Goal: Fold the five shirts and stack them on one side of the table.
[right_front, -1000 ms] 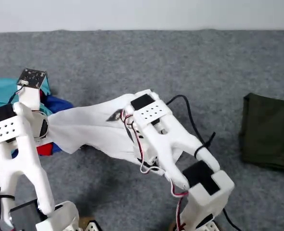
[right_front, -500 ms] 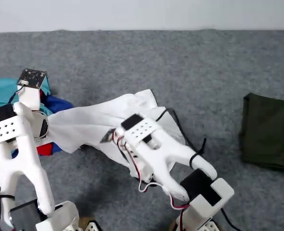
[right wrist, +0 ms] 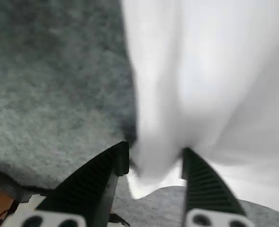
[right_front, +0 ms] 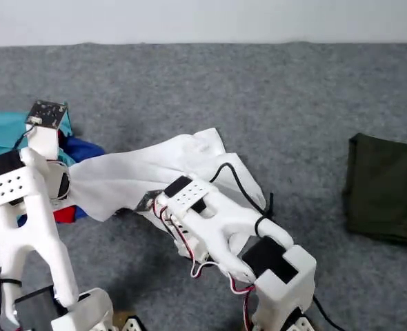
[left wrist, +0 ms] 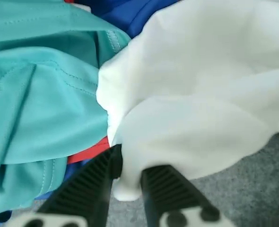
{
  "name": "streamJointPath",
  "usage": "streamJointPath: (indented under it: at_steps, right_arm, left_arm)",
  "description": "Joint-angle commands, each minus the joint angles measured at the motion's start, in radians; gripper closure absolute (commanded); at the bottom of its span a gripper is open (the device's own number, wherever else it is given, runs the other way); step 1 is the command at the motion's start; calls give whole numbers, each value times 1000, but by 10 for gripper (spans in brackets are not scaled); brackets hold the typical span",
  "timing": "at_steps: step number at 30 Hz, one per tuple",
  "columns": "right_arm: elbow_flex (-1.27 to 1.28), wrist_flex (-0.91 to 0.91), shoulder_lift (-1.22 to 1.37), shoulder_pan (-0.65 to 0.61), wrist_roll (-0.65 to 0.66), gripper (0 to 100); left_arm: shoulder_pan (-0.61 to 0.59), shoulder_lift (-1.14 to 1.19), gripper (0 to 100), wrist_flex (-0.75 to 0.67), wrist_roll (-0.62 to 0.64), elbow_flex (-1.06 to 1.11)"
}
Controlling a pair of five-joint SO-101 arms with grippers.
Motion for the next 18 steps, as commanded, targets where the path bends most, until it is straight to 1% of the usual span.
streamJointPath:
  at_steps: [1,3,6,9,14,18]
  right_arm:
    - [-18,-51,56,-8,3,948]
    - [-28,-42,56,-7,3,994]
    - [-40,1,50,12,5,990]
    - [-78,65,-16,65,26,988]
    - [-216,213,-243,203,117,988]
    - [-404,302,-414,334,222,988]
  left_arm:
    - [-5,-48,986,-28,-8,15]
    - [-5,-48,986,-25,-8,19]
    - [-5,-48,986,-23,-8,15]
    - [-2,-58,986,-20,-8,-1]
    - [12,-169,986,-18,-8,-56]
    - [92,-295,986,-26,-8,-111]
